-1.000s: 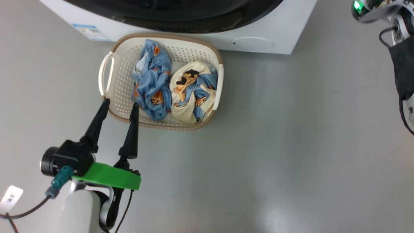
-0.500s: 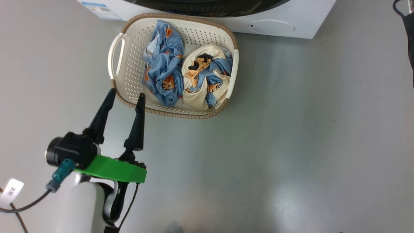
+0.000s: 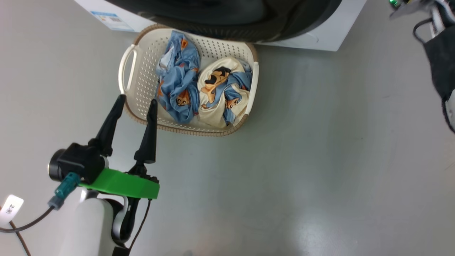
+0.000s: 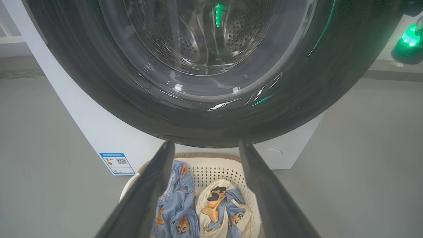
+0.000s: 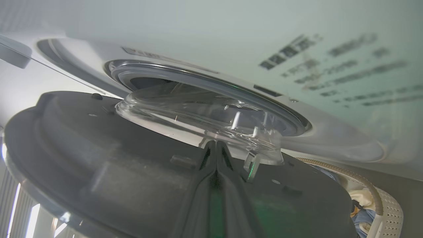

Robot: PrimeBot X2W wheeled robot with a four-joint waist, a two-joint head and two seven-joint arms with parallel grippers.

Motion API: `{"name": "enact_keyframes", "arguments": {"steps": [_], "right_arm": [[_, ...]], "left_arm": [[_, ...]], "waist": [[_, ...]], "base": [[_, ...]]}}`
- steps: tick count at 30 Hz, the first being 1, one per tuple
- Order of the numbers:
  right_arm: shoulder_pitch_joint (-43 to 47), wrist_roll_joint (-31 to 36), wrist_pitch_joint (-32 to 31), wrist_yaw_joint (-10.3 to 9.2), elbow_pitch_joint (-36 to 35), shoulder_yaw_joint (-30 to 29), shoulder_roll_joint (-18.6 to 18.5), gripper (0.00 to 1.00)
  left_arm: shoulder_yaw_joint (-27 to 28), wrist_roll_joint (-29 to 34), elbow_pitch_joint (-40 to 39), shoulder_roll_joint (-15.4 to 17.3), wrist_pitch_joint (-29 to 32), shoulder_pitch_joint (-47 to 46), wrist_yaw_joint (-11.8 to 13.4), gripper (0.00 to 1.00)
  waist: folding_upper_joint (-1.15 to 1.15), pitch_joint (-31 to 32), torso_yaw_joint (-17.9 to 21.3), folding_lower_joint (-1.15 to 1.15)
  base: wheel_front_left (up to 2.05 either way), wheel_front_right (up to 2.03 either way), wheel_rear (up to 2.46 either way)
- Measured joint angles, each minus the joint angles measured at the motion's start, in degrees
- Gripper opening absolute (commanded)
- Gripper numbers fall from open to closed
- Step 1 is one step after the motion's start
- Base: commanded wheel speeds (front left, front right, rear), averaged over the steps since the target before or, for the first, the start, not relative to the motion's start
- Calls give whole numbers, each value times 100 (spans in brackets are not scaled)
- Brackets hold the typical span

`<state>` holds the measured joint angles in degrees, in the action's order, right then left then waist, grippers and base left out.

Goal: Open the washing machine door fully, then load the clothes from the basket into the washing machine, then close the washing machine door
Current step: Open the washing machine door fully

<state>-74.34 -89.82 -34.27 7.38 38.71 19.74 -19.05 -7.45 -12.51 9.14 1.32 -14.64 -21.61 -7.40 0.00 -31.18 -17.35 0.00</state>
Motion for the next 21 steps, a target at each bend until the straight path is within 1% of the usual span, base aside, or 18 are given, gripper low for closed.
{"name": "enact_keyframes", "arguments": {"steps": [8,13,21], "right_arm": [[492,19,-164,0,-198,197,44,0],[841,25,-247,1,-313,318,119,0],[1366,-4,-357,0,-662,439,214,0]], "left_arm": [[56,26,42,1,0,88,0,100],[167,82,89,2,0,308,0,100],[226,174,191,3,0,436,0,100]], "waist": [[0,274,75,0],[0,481,113,0],[0,810,151,0]], "base": [[0,0,0],[0,0,0],[0,0,0]]}}
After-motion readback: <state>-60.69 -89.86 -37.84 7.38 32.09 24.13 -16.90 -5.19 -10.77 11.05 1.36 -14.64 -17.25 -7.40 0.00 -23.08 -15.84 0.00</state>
